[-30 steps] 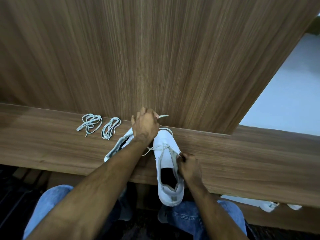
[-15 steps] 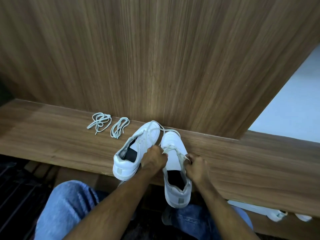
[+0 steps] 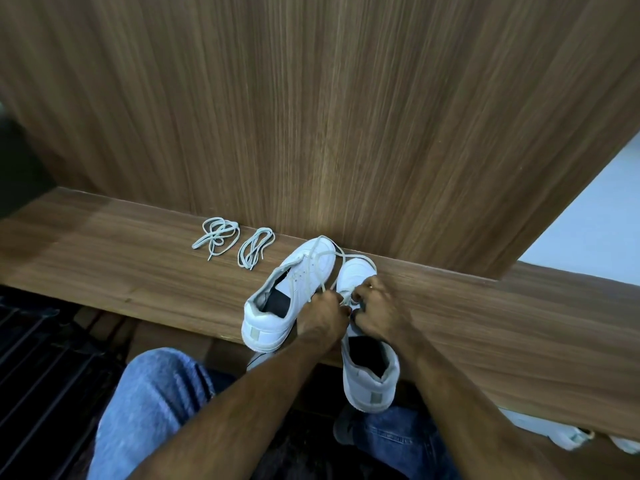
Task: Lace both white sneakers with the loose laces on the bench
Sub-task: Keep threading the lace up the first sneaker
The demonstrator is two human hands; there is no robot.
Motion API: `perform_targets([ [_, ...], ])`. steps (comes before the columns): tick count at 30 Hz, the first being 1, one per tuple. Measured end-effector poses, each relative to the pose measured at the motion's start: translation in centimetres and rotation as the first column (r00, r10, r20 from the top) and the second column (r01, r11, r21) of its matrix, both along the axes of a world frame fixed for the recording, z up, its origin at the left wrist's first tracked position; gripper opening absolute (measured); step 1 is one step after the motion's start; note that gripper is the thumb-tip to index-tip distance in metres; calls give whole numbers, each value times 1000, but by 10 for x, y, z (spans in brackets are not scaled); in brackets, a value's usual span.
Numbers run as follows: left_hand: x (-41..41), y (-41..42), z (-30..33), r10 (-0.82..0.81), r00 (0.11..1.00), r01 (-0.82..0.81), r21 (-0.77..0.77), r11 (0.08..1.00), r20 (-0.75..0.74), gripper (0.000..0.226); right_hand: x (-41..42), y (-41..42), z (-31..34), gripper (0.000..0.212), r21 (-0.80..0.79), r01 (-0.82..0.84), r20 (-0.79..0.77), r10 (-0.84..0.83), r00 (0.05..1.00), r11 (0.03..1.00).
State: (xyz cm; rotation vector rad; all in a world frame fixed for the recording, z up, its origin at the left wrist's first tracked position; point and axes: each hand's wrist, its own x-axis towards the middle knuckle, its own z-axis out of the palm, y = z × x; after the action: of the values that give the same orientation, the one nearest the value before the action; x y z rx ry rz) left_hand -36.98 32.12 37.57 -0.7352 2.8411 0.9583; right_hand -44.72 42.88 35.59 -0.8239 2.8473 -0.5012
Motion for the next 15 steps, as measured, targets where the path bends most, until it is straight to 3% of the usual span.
perform_targets([
  [3, 1, 1, 0, 20, 1000, -20, 16, 1000, -3, 24, -9, 8, 1, 5, -224, 85, 172, -47, 984, 971],
  [4, 2, 1, 1, 29, 1000, -29, 31, 999, 0, 25, -12, 12, 4, 12, -307, 136, 246, -60, 967, 942],
  [7, 3, 0, 1, 54, 999, -54, 59, 997, -4, 30, -21, 25, 5, 28, -515, 434, 486, -165, 858, 739],
  [9, 2, 0, 0, 59, 998, -59, 60, 996, -6, 32, -22, 30, 1, 28, -538, 583, 586, -227, 778, 609],
  [10, 1, 0, 0, 62, 998, -61, 60, 996, -7, 32, -22, 32, -1, 26, -535, 578, 551, -264, 791, 616],
  [13, 0, 2, -1, 64, 998, -63, 66, 996, -2, 32, -21, 32, -5, 10, -462, 348, 274, -241, 931, 816],
  [15, 0, 3, 0, 63, 998, -63, 54, 997, 1, 32, -22, 29, -5, 27, -314, 122, 97, -96, 991, 941],
])
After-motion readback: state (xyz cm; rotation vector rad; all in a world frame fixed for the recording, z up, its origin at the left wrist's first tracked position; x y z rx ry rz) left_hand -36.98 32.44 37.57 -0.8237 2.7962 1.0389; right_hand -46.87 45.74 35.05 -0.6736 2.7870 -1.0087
